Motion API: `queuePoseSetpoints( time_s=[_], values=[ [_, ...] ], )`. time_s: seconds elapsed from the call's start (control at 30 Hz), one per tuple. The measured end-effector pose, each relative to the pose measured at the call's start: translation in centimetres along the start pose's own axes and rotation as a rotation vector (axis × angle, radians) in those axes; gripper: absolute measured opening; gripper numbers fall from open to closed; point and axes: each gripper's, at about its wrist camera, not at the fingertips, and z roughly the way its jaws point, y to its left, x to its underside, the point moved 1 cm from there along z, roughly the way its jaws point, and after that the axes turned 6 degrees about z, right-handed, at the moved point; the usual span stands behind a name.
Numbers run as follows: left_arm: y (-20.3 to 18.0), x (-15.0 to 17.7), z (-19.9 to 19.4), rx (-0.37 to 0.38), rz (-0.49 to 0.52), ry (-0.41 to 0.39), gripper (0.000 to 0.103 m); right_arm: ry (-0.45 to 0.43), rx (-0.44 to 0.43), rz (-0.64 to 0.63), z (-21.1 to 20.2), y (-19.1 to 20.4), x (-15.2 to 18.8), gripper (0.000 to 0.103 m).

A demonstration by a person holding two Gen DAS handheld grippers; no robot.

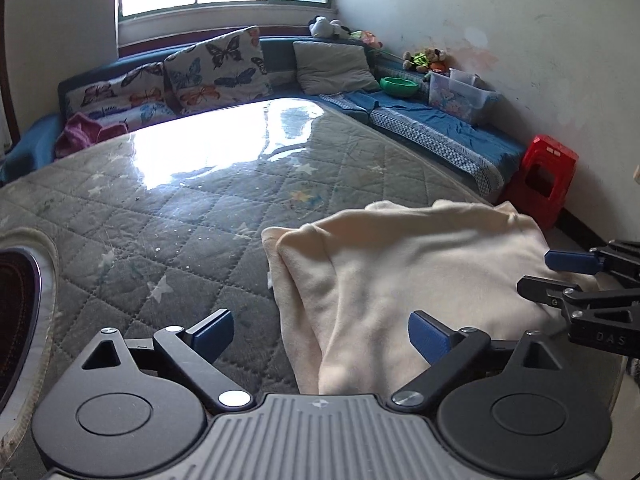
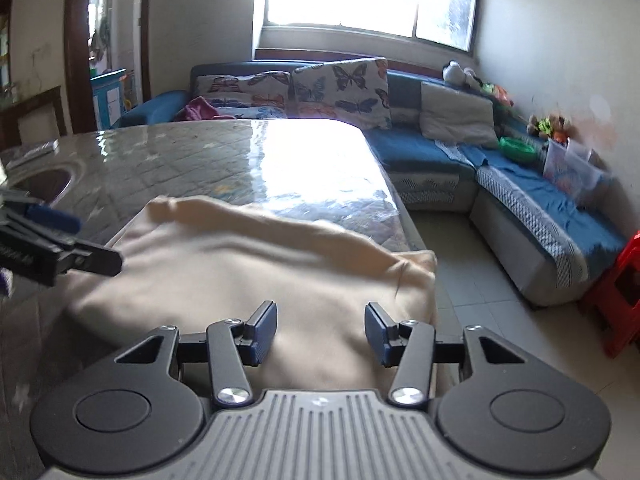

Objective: Fold clothes

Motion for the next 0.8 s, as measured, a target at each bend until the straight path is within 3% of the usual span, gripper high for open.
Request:
queuePoseSetpoints(
  time_s=[0.2, 0.37, 0.6, 0.8],
  values=[
    [-1.0, 1.0, 0.4, -0.022, 0.052, 0.006, 0.098, -0.026, 0.017, -0.003, -1.0, 0.6, 1.3, 0.05],
    [-0.9, 1.0, 0.0, -0.027, 0.045, -0.004, 0.098, -0.079, -0.034, 0.02, -2.5, 1.1, 0.5, 0.05],
    [-0.6, 1.6, -0.3, -0.038, 0.03, 0.002, 0.098, -0.033, -0.051, 0.008, -1.1, 2.4, 1.6, 0.05],
    [-0.4, 1.7, -1.0, -0.041, 0.02, -0.003, 0.101, -0.032, -0.055, 0.014, -1.6, 2.7, 1.6, 0.058]
  ],
)
